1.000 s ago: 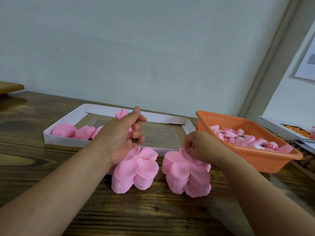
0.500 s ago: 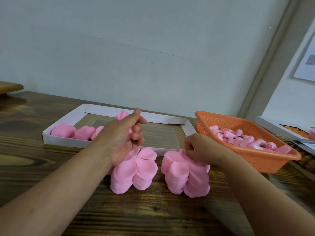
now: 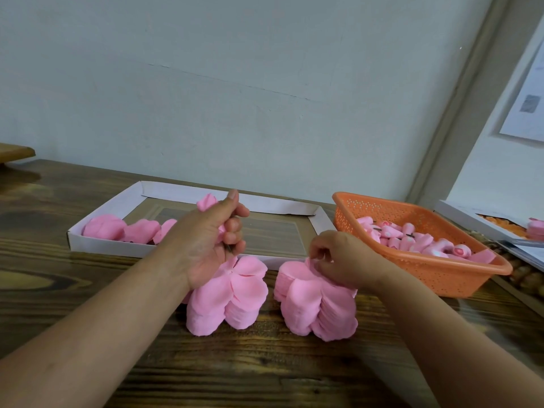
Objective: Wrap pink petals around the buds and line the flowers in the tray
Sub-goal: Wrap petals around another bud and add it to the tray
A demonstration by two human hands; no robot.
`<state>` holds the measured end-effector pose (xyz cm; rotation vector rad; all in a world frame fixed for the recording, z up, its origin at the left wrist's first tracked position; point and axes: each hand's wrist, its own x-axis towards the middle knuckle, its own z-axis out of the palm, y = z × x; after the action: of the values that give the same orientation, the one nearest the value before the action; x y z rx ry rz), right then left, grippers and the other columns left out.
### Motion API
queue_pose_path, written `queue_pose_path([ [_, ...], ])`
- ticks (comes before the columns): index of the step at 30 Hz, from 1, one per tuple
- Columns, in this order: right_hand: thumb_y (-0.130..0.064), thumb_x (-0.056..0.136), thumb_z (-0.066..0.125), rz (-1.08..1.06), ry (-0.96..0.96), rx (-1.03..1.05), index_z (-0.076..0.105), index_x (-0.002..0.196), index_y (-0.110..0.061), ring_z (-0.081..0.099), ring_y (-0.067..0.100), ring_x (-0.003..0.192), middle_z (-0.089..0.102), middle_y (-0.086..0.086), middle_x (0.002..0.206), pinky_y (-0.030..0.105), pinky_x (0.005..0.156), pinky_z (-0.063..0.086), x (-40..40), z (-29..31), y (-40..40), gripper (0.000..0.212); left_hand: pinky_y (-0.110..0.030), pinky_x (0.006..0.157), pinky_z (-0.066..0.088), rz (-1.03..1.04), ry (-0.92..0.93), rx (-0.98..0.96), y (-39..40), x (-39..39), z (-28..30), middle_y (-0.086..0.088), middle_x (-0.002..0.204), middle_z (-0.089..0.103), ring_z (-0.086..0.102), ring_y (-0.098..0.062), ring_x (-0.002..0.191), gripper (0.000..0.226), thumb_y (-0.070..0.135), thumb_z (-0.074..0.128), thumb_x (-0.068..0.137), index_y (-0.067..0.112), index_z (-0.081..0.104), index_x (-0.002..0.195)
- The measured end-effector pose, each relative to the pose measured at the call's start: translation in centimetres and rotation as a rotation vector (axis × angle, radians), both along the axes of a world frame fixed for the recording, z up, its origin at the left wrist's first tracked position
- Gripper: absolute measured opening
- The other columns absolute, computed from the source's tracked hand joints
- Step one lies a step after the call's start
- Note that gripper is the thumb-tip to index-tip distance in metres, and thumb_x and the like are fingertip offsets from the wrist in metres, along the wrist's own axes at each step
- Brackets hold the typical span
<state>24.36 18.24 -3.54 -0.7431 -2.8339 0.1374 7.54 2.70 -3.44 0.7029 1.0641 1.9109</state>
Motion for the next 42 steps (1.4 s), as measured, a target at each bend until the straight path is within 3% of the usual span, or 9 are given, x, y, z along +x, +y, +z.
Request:
queue_pose_path([
  [3,-0.011,0.086,0.057,0.039,-0.026,-0.032,0.067,0.107,-0.017,0.057,0.017,0.086,0.062,0.0,0.099,0.036,0.079,0.051,-0.1,0.0,0.0,0.025,-0.017,0.044,0.042,-0.001,0.004,0.0,0.0,0.0,-0.1,0.009,0.045,0.04,0.034,-0.003,0.034,0.027,0.04,0.06,0.073,0.013,0.057,0.073],
  [14,-0.008,0.076,0.062,0.007,0.063,0.028,0.059,0.07,-0.008,0.058,0.026,0.078,0.064,0.007,0.082,0.042,0.079,0.047,0.0,0.2,0.3,0.006,-0.017,0.042,0.042,-0.006,-0.023,-0.007,-0.1,0.1,0.1,0.008,0.045,0.04,0.034,-0.003,0.034,0.028,0.036,0.056,0.088,0.013,0.057,0.072],
  [18,0.013,0.073,0.058,0.028,0.32,-0.3,0.057,0.062,-0.018,0.057,0.014,0.064,0.065,0.009,0.072,0.026,0.073,0.047,0.6,1.4,0.3,0.033,-0.017,0.043,0.042,-0.008,-0.021,-0.017,-0.1,0.1,0.2,0.008,0.045,0.04,0.034,-0.003,0.035,0.028,0.035,0.055,0.09,0.013,0.057,0.073],
  [20,0.015,0.078,0.061,0.086,0.413,-0.47,0.064,0.072,-0.009,0.055,0.007,0.059,0.063,0.005,0.068,0.02,0.062,0.047,1.0,1.9,0.3,0.026,-0.017,0.043,0.043,-0.011,-0.017,-0.028,-0.1,0.2,0.3,0.008,0.045,0.04,0.034,-0.003,0.035,0.028,0.035,0.055,0.089,0.013,0.056,0.073],
  [25,0.007,0.089,0.054,0.116,0.556,-0.656,0.062,0.081,0.001,0.061,0.023,0.064,0.064,0.016,0.073,0.03,0.056,0.054,0.8,2.5,0.3,0.013,-0.019,0.043,0.047,-0.056,0.027,-0.119,-0.2,0.3,0.0,0.006,0.047,0.043,0.037,-0.004,0.036,0.028,0.034,0.056,0.091,0.01,0.059,0.077],
  [28,0.008,0.09,0.049,0.117,0.767,-0.777,0.058,0.077,-0.005,0.062,0.016,0.062,0.068,0.004,0.071,0.025,0.05,0.052,0.2,3.4,-0.4,0.021,-0.023,0.05,0.054,-0.057,0.019,-0.181,-0.1,0.4,-0.5,0.001,0.051,0.053,0.049,-0.007,0.042,0.03,0.03,0.06,0.088,0.006,0.065,0.071],
  [33,0.005,0.092,0.044,0.172,1.141,-1.118,0.056,0.076,-0.005,0.064,0.013,0.058,0.066,0.003,0.066,0.023,0.049,0.053,-1.1,5.3,-1.8,0.022,-0.039,0.071,0.06,-0.237,-0.122,-0.114,0.2,1.0,-1.1,-0.017,0.091,0.073,0.072,-0.024,0.082,0.028,0.033,0.063,0.072,0.007,0.072,0.062],
  [38,0.007,0.091,0.048,0.087,1.005,-0.761,0.057,0.077,-0.005,0.063,0.011,0.056,0.065,0.007,0.067,0.022,0.047,0.051,-1.8,4.0,-3.2,0.02,-0.045,0.096,0.046,-0.463,-0.192,0.101,-0.1,1.0,-0.5,-0.013,0.124,0.065,0.061,-0.027,0.117,0.042,0.045,0.046,0.084,0.019,0.077,0.076],
  [42,0.005,0.089,0.051,0.081,0.862,-0.48,0.06,0.073,-0.012,0.061,0.007,0.053,0.063,0.004,0.066,0.019,0.049,0.05,-2.0,2.7,-3.3,0.025,-0.05,0.096,0.048,-0.498,-0.29,0.175,-0.2,1.0,-0.4,-0.021,0.13,0.059,0.059,-0.034,0.119,0.042,0.045,0.045,0.087,0.017,0.076,0.079],
])
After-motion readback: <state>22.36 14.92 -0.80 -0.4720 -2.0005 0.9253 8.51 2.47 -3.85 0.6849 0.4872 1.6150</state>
